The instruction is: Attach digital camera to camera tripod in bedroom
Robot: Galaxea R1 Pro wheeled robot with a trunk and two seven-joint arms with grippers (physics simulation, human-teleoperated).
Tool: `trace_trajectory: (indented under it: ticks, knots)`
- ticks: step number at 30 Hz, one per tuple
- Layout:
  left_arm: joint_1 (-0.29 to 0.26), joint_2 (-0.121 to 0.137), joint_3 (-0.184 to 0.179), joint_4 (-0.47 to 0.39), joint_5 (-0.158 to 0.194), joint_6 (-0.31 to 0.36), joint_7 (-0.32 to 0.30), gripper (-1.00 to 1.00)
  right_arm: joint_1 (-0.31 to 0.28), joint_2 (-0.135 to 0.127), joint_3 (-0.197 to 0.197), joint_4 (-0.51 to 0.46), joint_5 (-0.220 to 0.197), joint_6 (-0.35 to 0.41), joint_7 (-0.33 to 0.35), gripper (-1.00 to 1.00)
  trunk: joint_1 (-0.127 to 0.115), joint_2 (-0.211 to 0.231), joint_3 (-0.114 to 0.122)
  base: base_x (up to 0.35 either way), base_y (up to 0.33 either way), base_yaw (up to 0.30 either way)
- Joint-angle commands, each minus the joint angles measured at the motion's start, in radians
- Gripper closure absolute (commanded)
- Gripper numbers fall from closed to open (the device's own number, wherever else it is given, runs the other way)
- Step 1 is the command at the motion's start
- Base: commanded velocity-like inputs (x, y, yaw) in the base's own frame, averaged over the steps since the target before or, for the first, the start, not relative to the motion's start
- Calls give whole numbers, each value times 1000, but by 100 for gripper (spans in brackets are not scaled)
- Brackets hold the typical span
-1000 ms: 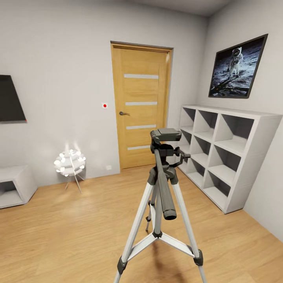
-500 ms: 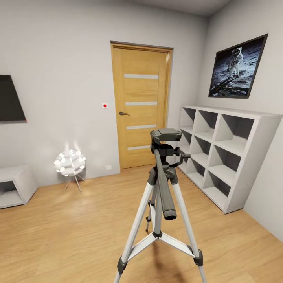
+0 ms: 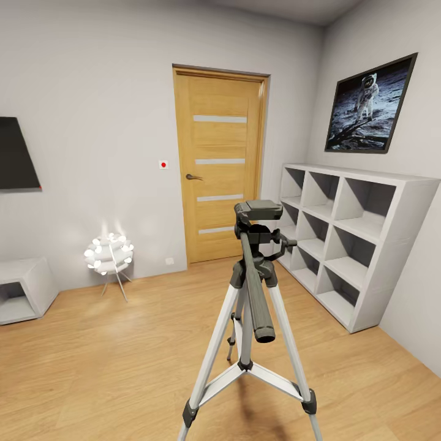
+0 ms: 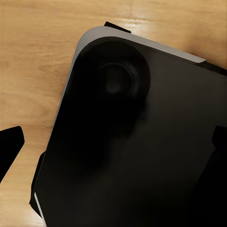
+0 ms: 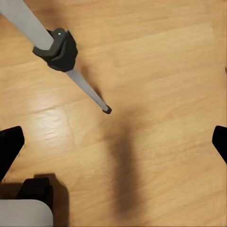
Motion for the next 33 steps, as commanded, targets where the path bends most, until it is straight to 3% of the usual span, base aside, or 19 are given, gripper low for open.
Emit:
trace_trajectory:
  ticks: [1, 23, 33]
  knots:
    - [1, -1, 7, -2, -1, -1, 0, -100, 0, 1, -1, -9, -4, 9, 6, -100, 0, 0, -1, 0, 0, 0]
    - [0, -7, 7, -2, -6, -1, 0, -100, 0, 13, 1, -38, 0, 13, 11, -100, 0, 0, -1, -2, 0, 0]
    - [1, -7, 7, -2, -5, -1, 0, -100, 0, 15, 2, -37, 2, 13, 4, -100, 0, 0, -1, -133, 0, 0]
